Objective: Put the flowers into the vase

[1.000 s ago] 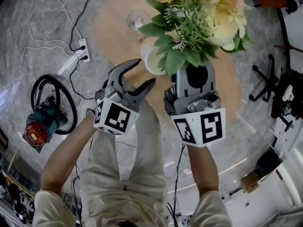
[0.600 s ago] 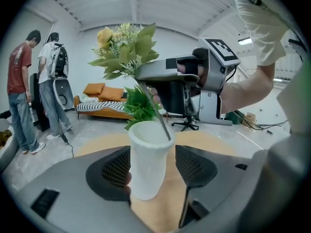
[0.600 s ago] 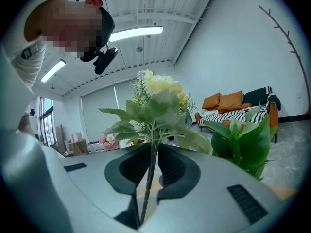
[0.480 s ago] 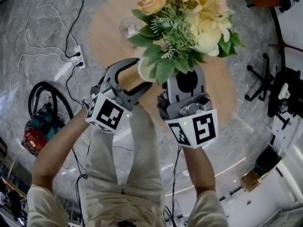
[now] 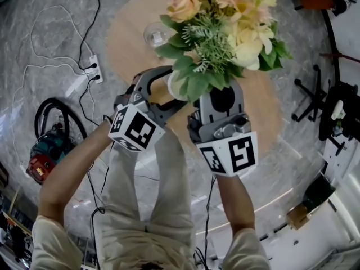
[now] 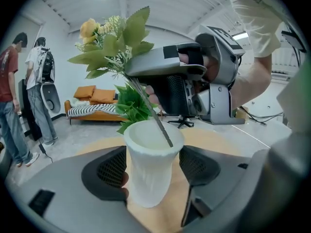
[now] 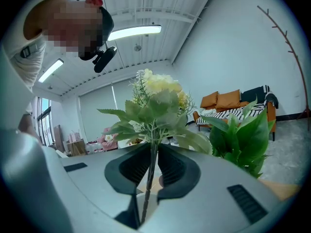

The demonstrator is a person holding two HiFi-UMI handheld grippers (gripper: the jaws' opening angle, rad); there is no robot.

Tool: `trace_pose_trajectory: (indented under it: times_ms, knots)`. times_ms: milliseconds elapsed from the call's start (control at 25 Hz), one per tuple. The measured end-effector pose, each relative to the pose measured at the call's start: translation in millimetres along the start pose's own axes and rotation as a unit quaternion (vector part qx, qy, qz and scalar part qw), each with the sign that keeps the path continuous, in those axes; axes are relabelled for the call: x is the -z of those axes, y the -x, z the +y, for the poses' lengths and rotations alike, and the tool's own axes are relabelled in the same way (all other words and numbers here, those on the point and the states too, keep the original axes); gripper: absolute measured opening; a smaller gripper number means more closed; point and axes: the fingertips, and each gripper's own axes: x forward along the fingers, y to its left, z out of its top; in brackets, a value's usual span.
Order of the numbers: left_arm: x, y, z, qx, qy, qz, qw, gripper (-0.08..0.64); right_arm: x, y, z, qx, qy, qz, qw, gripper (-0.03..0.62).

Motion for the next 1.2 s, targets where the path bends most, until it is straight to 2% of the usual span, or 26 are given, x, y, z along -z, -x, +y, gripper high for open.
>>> trace_pose_trajectory:
  times_ms: [520, 840, 1200]
  knots:
    - [3, -2, 6, -0.013, 0.008, -0.012, 0.9998, 0.316, 2, 0, -2, 0.010, 0.000, 0.003, 1.000, 0.043]
    - [-1, -5, 9, -0.017, 0.021, -0.013, 0.9996, 0.316, 13, 19, 0, 0.003, 0.017, 0.032, 0.999, 0.043]
    - [0, -4, 6, -0.017, 0.021, -0.013, 0.9996, 0.316, 34, 39, 3, 0.019, 0.017, 0.060, 0.998, 0.043]
